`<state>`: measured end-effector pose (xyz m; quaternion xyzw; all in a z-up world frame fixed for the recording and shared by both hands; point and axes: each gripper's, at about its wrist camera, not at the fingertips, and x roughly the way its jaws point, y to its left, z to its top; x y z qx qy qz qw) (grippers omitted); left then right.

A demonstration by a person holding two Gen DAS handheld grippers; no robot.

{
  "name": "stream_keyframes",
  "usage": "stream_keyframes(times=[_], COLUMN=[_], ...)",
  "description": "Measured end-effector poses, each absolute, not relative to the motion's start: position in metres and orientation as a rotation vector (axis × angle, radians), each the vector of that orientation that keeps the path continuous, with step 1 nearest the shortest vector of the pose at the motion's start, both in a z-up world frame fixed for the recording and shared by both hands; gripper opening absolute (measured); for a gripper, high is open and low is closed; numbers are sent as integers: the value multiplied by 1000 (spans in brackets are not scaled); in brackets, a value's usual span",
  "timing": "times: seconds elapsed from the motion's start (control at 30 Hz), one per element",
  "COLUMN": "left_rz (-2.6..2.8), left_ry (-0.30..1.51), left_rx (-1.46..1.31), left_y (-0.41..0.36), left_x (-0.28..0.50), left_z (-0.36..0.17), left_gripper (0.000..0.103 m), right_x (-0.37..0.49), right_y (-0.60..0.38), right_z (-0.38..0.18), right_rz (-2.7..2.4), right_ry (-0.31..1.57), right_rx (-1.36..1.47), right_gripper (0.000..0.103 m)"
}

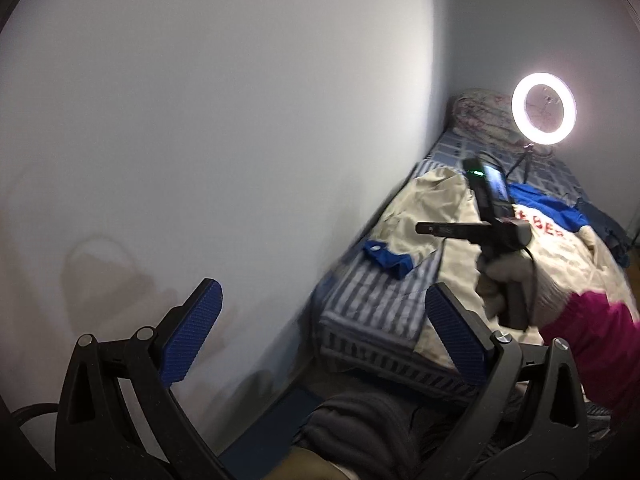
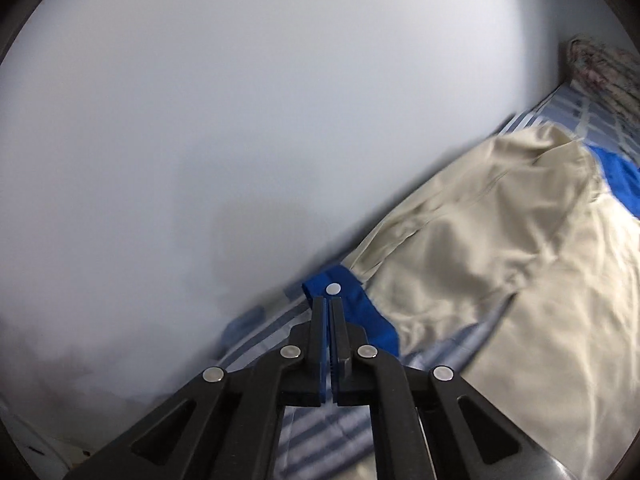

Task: Fold large clothes
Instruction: 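Move the left gripper to the blue cuff of the sleeve nearest it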

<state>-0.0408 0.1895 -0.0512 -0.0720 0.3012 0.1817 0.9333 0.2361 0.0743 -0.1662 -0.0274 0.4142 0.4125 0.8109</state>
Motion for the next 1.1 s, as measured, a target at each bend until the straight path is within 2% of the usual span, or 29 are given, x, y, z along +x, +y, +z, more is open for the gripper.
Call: stream_keyframes(times=[0.1, 0.17, 0.2, 0.23, 0.27, 0.3, 0.33, 0.37, 0.47, 0.67, 0.73, 0.9, 1.1], left_rz=[330, 286, 255, 240, 221, 197, 176, 151, 84, 30, 6, -33, -34], left_ry=[609, 618, 624, 639, 646, 652, 673, 690, 735, 774, 795, 770, 646], left_rx=[-144, -155, -161, -166, -177, -190, -207, -232, -314, -509, -588, -566, -452], left_y=[186, 184, 182, 178, 174, 170, 166, 163, 155, 149, 155, 151, 146], left_x=[-16, 7, 20, 34, 46, 56, 71, 83, 116, 160, 170, 171, 152], left_z=[-49, -48, -48, -49, -51, -52, -54, -55, -59, -72, -72, -29, 33], left_gripper=[103, 103, 103, 103, 102, 102, 101, 100, 87, 82, 72, 72, 72], right_x=[222, 229, 226, 227, 224, 223, 221, 219, 218, 220, 221, 220, 223], right_y=[44, 26, 11, 0, -15, -27, -43, -57, -99, -163, -179, -203, -208], right_z=[-155, -157, -157, -156, -155, -155, -154, -151, -153, -161, -168, -179, -185], right_rz=[875, 864, 853, 843, 823, 810, 802, 796, 768, 696, 676, 647, 631], right_ry=[877, 886, 889, 881, 866, 856, 849, 850, 855, 851, 851, 857, 852], right_rx=[-48, -32, -16, -4, 9, 22, 45, 69, 139, 206, 221, 260, 293], right_gripper=[0, 5, 21, 33, 53, 66, 69, 71, 71, 71, 71, 70, 70])
